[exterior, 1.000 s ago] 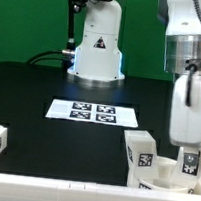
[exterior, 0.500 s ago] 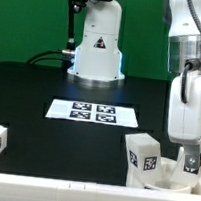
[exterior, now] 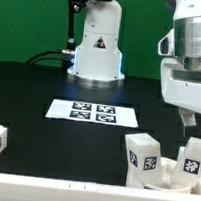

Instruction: Assemble stool

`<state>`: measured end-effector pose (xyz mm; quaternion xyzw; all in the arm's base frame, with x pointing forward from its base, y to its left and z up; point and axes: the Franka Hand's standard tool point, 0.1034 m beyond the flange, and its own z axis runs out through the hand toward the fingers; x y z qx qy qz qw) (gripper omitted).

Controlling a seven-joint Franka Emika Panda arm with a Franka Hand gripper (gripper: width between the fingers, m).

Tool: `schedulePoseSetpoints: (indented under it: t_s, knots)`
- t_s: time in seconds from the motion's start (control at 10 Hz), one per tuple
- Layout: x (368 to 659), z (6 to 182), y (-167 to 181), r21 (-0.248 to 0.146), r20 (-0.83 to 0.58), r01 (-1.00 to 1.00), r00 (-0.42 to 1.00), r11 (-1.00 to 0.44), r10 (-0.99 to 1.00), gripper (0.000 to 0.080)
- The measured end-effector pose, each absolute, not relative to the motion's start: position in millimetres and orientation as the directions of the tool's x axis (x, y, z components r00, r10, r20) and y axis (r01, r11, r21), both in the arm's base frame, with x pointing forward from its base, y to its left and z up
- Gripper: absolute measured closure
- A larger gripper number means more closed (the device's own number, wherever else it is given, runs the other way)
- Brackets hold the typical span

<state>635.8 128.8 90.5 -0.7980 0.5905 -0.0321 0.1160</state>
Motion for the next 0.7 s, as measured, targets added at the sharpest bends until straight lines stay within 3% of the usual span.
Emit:
schedulePoseSetpoints:
  t_s: [0.2,0.4,0.5,0.7]
  knots:
    - [636,90.6,127,-0.231,-0.048,-0.880,0.436,-0.415,-0.899,0.0150]
    - [642,97.4,128,-0.208,0.070,-0.615,0.766,-0.760,-0.639,0.0150]
    - [643,99.5,130,-0.184,0.083,-0.495,0.853,-0.849,-0.516,0.0150]
    - [646,101.1,127,-0.172,0.139,-0.379,0.904,-0.909,-0.404,0.0150]
